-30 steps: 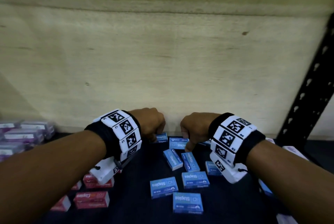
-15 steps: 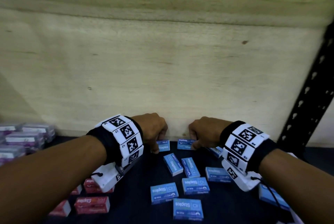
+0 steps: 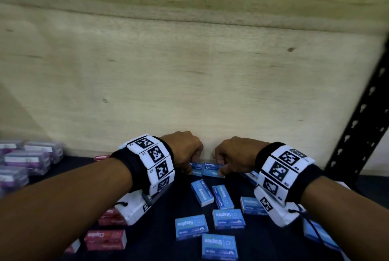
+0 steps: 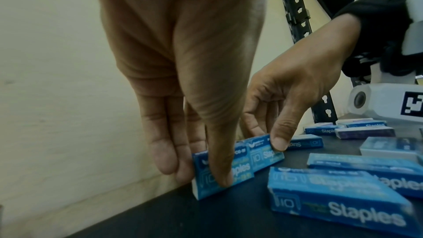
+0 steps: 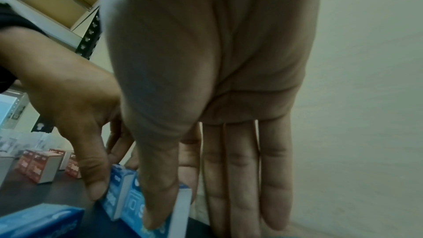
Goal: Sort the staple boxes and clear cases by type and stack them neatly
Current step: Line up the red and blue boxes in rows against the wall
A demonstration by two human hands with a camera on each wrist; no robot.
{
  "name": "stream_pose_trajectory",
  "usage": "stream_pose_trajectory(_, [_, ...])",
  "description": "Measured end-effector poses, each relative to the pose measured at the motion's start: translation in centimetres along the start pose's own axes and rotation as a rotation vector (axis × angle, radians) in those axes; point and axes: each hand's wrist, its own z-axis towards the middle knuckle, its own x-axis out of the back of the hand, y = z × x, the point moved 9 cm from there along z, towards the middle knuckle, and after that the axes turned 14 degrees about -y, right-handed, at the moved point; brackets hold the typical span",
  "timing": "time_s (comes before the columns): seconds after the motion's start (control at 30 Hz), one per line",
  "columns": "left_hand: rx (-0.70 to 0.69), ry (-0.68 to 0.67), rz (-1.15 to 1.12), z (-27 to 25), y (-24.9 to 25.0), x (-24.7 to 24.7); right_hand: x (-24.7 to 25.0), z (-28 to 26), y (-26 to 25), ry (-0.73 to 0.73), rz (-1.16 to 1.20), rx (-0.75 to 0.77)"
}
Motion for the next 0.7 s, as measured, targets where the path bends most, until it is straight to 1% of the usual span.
stream_pose_trajectory(0.43, [0.046, -0.001, 0.031, -0.4, -0.2, 0.3, -0.1, 0.0, 0.6, 0.007, -0.003, -0.055])
stream_pose_trajectory(0.57, [0.094, 0.02, 0.145, -2.0, -0.2, 1.5, -0.1, -0.9, 1.6, -0.035, 0.022, -0.072])
stream_pose_trajectory(0.63, [0.053, 0.051, 0.178, -2.9, 0.6, 2.2, 0.2, -1.8, 2.4, -0.03, 0.037, -0.088])
stream_pose_trajectory(0.67, [0.012, 0.036, 0.169, -3.1, 1.2, 2.2, 0.3, -2.2, 2.8, -0.026, 0.04, -0.104])
stream_pose_trajectory(0.7, [-0.036, -0.006, 0.15, -3.3, 2.0, 1.8, 0.3, -2.7, 3.3, -0.023, 0.039, -0.124])
